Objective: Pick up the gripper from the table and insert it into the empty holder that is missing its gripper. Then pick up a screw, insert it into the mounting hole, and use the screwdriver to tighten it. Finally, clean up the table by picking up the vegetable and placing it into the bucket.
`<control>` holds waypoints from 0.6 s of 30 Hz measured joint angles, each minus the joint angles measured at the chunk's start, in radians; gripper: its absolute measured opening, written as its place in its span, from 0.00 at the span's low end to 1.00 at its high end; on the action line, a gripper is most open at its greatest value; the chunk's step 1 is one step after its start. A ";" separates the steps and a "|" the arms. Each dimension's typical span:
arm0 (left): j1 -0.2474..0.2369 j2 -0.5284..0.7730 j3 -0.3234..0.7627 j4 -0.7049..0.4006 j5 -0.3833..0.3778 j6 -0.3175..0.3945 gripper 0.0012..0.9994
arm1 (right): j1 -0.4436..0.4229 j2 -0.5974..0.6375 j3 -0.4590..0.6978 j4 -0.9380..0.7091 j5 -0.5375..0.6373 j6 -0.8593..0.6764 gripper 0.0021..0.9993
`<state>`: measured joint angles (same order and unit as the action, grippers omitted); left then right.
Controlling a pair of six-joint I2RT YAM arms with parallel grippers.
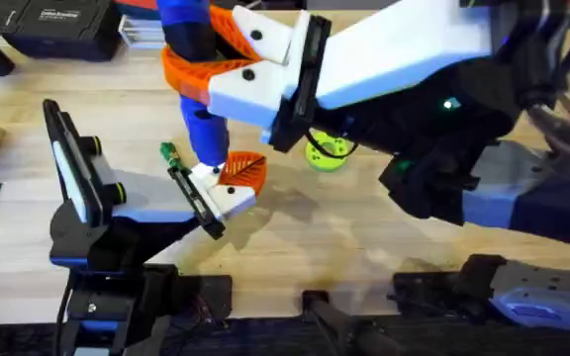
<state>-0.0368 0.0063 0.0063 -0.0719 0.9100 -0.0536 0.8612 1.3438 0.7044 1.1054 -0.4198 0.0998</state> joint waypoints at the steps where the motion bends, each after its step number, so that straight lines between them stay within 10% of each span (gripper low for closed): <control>1: 0.000 0.000 0.000 0.000 0.000 0.000 0.01 | 0.000 0.000 0.000 0.000 0.000 0.000 0.03; 18: 0.000 0.000 0.000 0.000 0.003 0.000 0.01 | -0.029 0.000 0.000 0.165 -0.004 0.000 0.03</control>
<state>-0.0368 0.0063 0.0063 -0.0715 0.9134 -0.0532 0.8318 1.3438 0.7044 1.2706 -0.4240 0.0999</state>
